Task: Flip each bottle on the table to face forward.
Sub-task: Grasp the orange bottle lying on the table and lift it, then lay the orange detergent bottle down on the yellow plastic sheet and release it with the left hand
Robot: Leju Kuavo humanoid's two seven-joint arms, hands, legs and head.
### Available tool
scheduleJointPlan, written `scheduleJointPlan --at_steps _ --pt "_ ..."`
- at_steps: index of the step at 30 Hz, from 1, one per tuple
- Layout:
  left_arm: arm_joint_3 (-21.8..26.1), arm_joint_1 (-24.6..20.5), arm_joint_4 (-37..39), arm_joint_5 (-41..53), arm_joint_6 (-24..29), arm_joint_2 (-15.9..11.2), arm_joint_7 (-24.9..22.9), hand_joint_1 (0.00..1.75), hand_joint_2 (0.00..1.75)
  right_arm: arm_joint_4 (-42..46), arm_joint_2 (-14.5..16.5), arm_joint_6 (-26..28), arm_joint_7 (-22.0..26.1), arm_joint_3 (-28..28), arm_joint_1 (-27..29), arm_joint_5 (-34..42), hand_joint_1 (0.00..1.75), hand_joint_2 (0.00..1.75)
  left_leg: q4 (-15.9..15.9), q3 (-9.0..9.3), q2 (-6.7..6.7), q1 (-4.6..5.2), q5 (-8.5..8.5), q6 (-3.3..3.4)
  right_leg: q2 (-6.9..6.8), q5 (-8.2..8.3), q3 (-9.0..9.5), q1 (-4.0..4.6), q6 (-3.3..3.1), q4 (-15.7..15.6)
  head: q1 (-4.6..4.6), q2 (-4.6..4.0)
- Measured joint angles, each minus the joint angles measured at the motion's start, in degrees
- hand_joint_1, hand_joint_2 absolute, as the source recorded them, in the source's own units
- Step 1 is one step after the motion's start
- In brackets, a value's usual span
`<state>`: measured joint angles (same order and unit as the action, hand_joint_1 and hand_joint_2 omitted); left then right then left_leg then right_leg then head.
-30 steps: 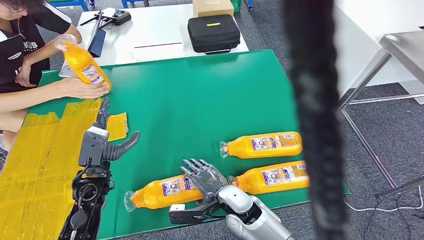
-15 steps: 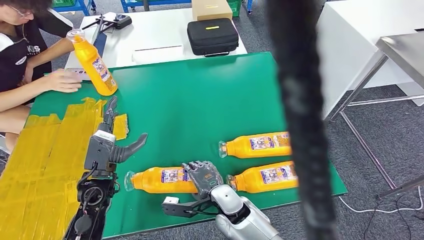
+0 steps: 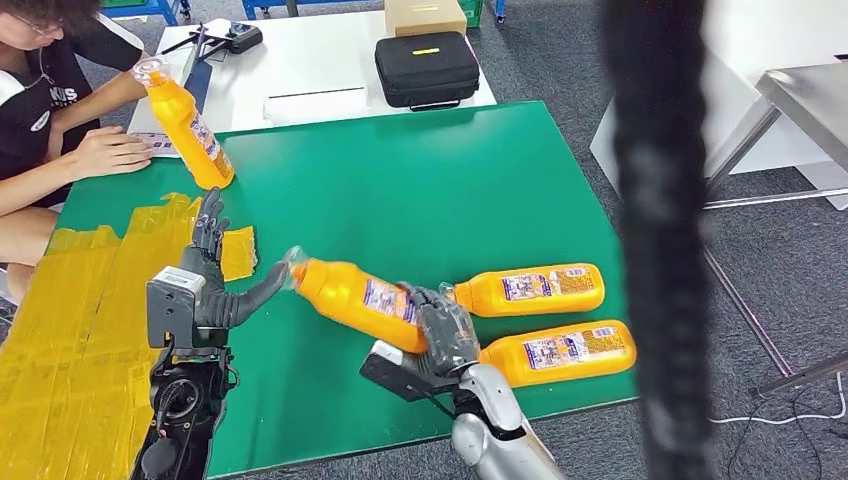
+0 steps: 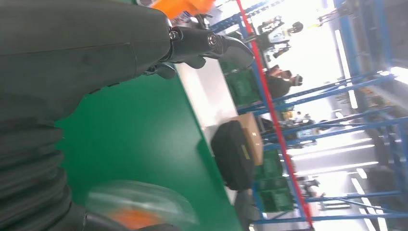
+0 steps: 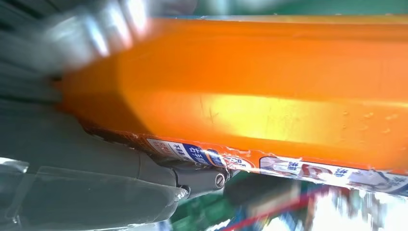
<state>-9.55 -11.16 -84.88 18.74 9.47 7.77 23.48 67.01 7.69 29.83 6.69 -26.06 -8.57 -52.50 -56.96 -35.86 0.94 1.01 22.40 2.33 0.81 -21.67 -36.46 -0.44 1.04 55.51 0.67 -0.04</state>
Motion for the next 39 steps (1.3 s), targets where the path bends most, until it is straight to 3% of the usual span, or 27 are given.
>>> scheduleJointPlan --at_steps 5,12,16,20,26,39 --pt "-2.2 1.5 -4.1 -1.3 -0.3 0.1 0.2 0.00 1.75 5.9 0.5 6.0 7.5 5.0 1.1 8.2 1.75 1.75 0.0 -0.08 0.00 0.00 0.08 0.01 0.00 -0.06 -0.08 0.00 0.06 0.0 -0.01 0.00" --pt "-3.7 2.9 -6.8 -2.7 -0.6 0.0 0.3 0.00 1.75 8.3 0.9 8.0 11.3 7.5 1.8 12.4 1.75 1.75 0.0 -0.10 -0.01 -0.01 0.14 0.02 0.00 -0.10 -0.12 0.00 0.07 0.0 0.01 0.00" --pt "-5.0 3.6 -7.9 -6.6 -5.6 -0.1 0.4 0.00 1.75 8.8 1.1 8.7 16.8 8.1 1.9 19.4 1.75 1.75 0.0 -0.11 -0.01 -0.01 0.14 0.02 0.00 -0.11 -0.13 0.01 0.07 0.0 0.00 0.00" --pt "-7.1 3.8 -8.2 -11.2 -12.5 -0.6 -0.2 0.00 1.75 9.5 1.1 2.2 22.7 8.1 1.8 30.5 1.75 1.75 0.0 -0.13 0.00 -0.01 0.14 0.03 0.00 -0.11 -0.13 0.00 0.08 0.0 -0.01 0.00" --pt "-10.0 2.4 -7.9 -13.2 -15.6 -1.1 -1.0 0.00 1.75 9.5 1.0 -12.7 29.7 8.0 0.7 42.1 1.75 1.75 0.0 -0.14 0.01 0.00 0.14 0.04 0.00 -0.11 -0.14 0.00 0.09 0.0 0.01 0.00" --pt "-11.5 1.0 -7.0 -13.5 -16.2 -1.2 -1.5 0.00 1.75 9.3 0.9 -17.0 31.4 7.5 -0.4 42.7 1.75 1.75 0.0 -0.15 -0.01 0.00 0.14 0.03 0.00 -0.11 -0.16 0.00 0.09 0.0 0.01 0.00"
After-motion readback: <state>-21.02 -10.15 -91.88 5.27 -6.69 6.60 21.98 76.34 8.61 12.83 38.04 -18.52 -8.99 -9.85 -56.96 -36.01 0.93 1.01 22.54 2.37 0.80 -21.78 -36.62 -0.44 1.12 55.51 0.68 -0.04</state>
